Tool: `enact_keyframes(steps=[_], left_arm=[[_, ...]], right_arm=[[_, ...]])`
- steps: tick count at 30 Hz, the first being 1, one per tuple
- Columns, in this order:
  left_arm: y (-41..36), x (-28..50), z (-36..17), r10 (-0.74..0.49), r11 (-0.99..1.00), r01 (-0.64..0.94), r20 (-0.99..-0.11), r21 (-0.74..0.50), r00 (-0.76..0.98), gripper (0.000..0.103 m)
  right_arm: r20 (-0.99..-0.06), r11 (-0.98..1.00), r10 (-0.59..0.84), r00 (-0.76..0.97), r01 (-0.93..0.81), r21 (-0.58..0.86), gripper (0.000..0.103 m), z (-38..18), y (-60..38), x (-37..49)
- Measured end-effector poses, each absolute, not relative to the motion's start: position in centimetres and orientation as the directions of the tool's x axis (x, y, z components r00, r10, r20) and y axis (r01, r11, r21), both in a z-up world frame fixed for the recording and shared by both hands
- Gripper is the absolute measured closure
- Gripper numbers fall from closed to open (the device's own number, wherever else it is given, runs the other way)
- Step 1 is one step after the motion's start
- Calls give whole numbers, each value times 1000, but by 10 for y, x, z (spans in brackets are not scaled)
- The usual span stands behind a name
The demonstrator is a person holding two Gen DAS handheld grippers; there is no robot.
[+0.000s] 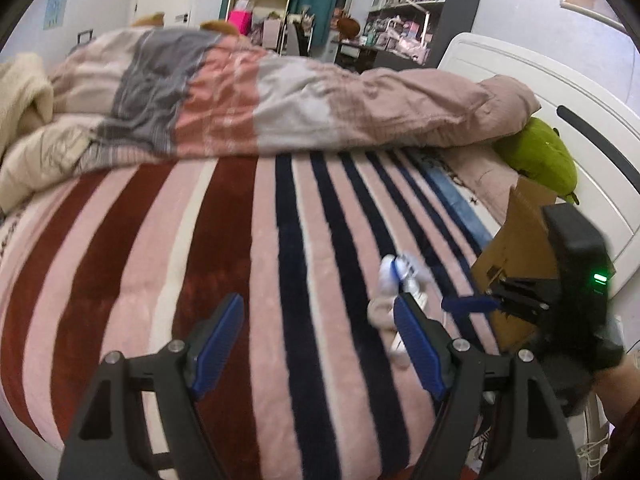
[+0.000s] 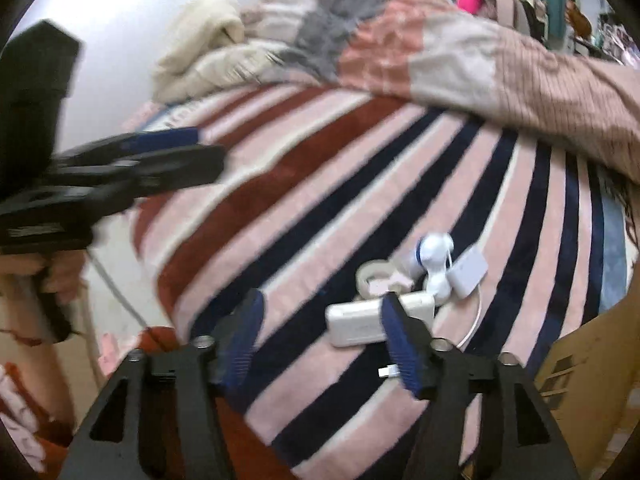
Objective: Organize rigid objects
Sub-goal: 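Grasp the white power bank with the right gripper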
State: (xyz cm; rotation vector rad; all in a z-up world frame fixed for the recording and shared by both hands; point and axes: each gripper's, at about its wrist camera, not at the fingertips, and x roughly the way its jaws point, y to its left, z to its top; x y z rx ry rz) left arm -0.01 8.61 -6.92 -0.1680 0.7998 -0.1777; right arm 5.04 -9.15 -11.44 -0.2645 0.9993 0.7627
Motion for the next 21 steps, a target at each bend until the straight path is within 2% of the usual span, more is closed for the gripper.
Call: enact_keyframes(steps=[3, 7, 11, 13, 15, 16, 17, 19, 21], left_arm=[[92, -1, -80, -227, 969, 84, -704, -232, 673, 28], [97, -1, -84, -218, 970, 66, -709, -235, 671, 28], [97, -1, -83, -221, 968, 66, -707, -241, 672, 28], [98, -2, -82, -221, 969, 67, -705, -239, 674, 28], [97, -2, -81, -219, 969, 69, -706, -235, 673, 28], [97, -3, -80, -218, 970, 69, -707, -234, 673, 28], [96, -4, -80, -218, 970, 70, -708, -233, 672, 28], [94, -4, -77, -221, 969, 73, -705, -234, 674, 28], [90, -6, -74, -228, 968, 84, -699, -235, 678, 28]], right_arm=[[-863, 778, 403, 305, -611, 147, 31, -138, -96, 70], [-855, 821, 436, 281, -514, 250, 29, -150, -107, 88], [-880, 856, 366, 302, -480, 191, 28, -159, -104, 92], [-885, 858, 376, 274, -465, 221, 28, -164, -105, 91], [-879, 850, 386, 281, -479, 220, 35, -163, -107, 84], [-872, 835, 399, 284, -505, 218, 51, -160, -108, 78], [-867, 824, 411, 283, -522, 220, 62, -158, -109, 72], [-860, 801, 417, 292, -566, 196, 77, -151, -110, 61], [-862, 778, 405, 305, -610, 150, 84, -147, -105, 52]])
